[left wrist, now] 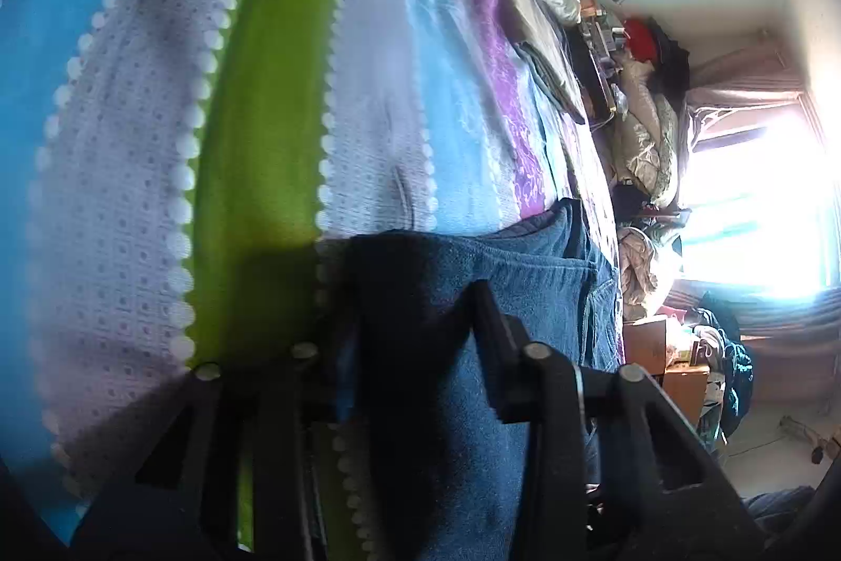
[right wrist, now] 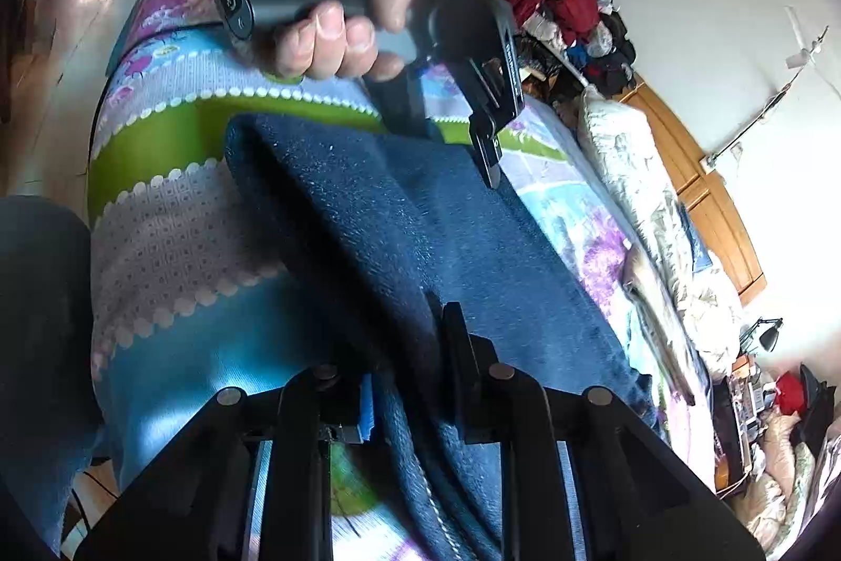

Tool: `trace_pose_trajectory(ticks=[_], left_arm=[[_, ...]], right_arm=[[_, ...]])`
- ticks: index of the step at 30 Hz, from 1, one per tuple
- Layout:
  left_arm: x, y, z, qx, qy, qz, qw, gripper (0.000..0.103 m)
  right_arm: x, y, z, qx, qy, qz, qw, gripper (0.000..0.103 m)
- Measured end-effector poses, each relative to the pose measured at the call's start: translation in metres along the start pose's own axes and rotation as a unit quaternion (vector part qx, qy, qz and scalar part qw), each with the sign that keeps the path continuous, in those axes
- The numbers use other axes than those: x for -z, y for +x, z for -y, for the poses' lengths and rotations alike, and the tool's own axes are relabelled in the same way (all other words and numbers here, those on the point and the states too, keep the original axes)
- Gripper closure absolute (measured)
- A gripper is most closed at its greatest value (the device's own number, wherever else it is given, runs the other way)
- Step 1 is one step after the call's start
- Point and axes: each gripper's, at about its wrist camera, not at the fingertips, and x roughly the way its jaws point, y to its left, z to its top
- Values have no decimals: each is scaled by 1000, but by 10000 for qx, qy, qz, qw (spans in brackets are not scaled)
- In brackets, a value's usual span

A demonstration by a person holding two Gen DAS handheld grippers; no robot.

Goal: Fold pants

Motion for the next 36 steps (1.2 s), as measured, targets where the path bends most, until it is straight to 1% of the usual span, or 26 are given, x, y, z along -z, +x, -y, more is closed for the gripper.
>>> trace_pose_trajectory(ticks=[1, 2, 4, 7, 10, 11, 13, 14, 15, 16, 17, 18, 19, 20, 21, 22, 23, 24, 26, 27, 28, 29, 33, 34, 35, 36], left_arm=[[1, -1, 0, -75, 56, 21, 10000, 76], [3, -4, -1, -137, 88, 52, 9999, 77], [4, -6, 9, -275, 108, 145, 9995, 84], [0, -14, 35, -235, 157, 368, 9989, 87], [-8, -20, 83, -213, 359, 586, 9974, 87], [-10, -20, 102, -221, 473, 631, 9966, 87], [-13, -16, 146, -254, 742, 692, 9945, 87], [-13, -11, 165, -308, 892, 690, 9931, 87], [-14, -4, 187, -342, 1047, 675, 9916, 87], [-15, 8, 211, -352, 1192, 630, 9902, 87], [-16, 17, 227, -361, 1293, 581, 9892, 87], [-16, 30, 246, -382, 1410, 506, 9880, 87], [-15, 45, 264, -431, 1538, 426, 9862, 87], [-14, 61, 279, -472, 1637, 348, 9848, 87], [-12, 84, 298, -499, 1736, 230, 9833, 87], [-9, 98, 307, -517, 1788, 135, 9824, 87], [-6, 116, 318, -546, 1831, 27, 9816, 87], [-2, 135, 329, -591, 1881, -86, 9803, 87], [5, 178, 352, -752, 2025, -337, 9758, 87], [8, 194, 360, -810, 2084, -432, 9737, 87], [12, 214, 369, -875, 2132, -546, 9715, 87], [16, 234, 377, -948, 2166, -658, 9694, 87], [32, 296, 399, -1192, 2273, -1036, 9609, 87], [36, 311, 403, -1295, 2286, -1114, 9584, 87], [40, 325, 406, -1372, 2310, -1168, 9561, 87], [44, 340, 407, -1465, 2294, -1243, 9542, 85]], right_arm=[[-1, 0, 3, -105, 136, -38, 9998, 85], [-2, -1, 7, -188, 264, -44, 9995, 86], [-3, -11, 23, -224, 539, 80, 9983, 88], [-4, -32, 59, -185, 1206, 329, 9920, 88], [4, -54, 95, -176, 1896, 549, 9802, 88], [11, -62, 107, -204, 2152, 625, 9744, 88], [29, -77, 132, -332, 2759, 733, 9578, 88], [42, -85, 146, -410, 3103, 801, 9464, 88], [54, -92, 158, -505, 3438, 851, 9338, 88], [70, -97, 172, -619, 3819, 896, 9178, 88], [90, -104, 186, -744, 4263, 941, 8966, 88], [105, -108, 196, -820, 4581, 965, 8798, 88], [127, -113, 210, -942, 5035, 993, 8531, 88], [146, -116, 220, -1043, 5386, 1011, 8299, 88], [170, -118, 229, -1155, 5769, 1026, 8021, 88], [191, -119, 237, -1236, 6071, 1032, 7781, 88], [213, -119, 242, -1296, 6347, 1037, 7547, 88], [232, -121, 244, -1355, 6566, 1046, 7346, 88], [275, -121, 247, -1483, 7039, 1078, 6862, 88], [292, -122, 248, -1523, 7205, 1113, 6673, 88], [311, -123, 248, -1587, 7381, 1157, 6454, 88], [328, -125, 248, -1599, 7521, 1181, 6284, 88], [381, -129, 248, -1584, 7923, 1206, 5767, 88], [394, -125, 246, -1726, 8002, 1246, 5607, 88], [403, -124, 244, -1809, 8041, 1213, 5531, 88], [409, -124, 242, -1754, 8025, 1116, 5593, 85]])
